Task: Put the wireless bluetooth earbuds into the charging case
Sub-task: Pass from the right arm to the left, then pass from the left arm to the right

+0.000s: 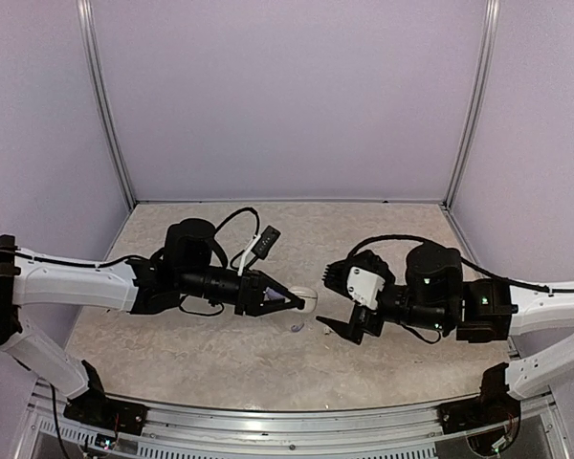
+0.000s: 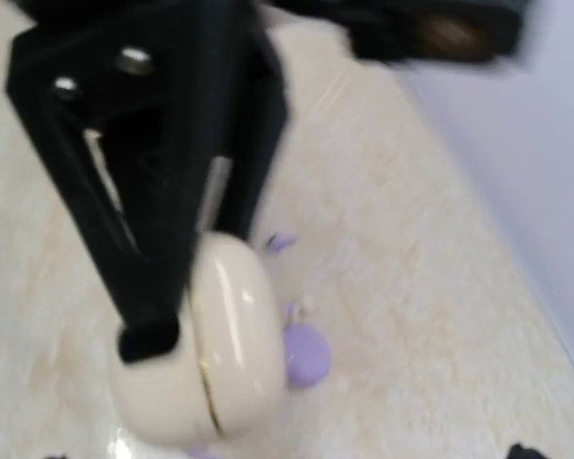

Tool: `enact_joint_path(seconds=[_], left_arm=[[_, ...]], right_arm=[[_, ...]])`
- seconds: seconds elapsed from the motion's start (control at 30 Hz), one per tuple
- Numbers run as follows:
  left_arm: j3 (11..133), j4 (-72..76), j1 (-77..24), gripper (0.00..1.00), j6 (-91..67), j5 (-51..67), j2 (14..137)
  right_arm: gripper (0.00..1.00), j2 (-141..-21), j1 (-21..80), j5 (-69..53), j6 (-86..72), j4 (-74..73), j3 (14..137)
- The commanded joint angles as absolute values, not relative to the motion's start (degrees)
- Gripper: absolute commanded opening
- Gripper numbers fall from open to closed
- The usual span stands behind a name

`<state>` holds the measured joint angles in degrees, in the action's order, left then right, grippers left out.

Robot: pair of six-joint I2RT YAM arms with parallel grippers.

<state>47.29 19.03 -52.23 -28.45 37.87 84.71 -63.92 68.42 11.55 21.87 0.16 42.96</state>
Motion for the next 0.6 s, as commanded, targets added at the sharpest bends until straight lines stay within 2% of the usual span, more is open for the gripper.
enact_joint_path(seconds=[0.0,0.17,0.3,0.57], left_arm=[[45.8,26.4,-52.5,0.06,-22.3,35.2,79.3],[42.3,33.5,-52.6,0.06,-16.6,30.6,74.7],[41.4,37.8,-52.6,0.07,-13.9,29.6,74.0],[42.1,43.3,-54.1,0.06,-12.5,30.0,77.1]], right_arm=[[0.99,-58.1,64.3,6.4,14.8,12.4,38.1],[1.00,-55.4,57.3,-5.6,5.8,13.8,36.4],[0.99,-57.4,51.0,-23.5,1.3,11.3,39.3],[0.78,-63.1,50.2,-38.5,-6.0,18.4,40.4]])
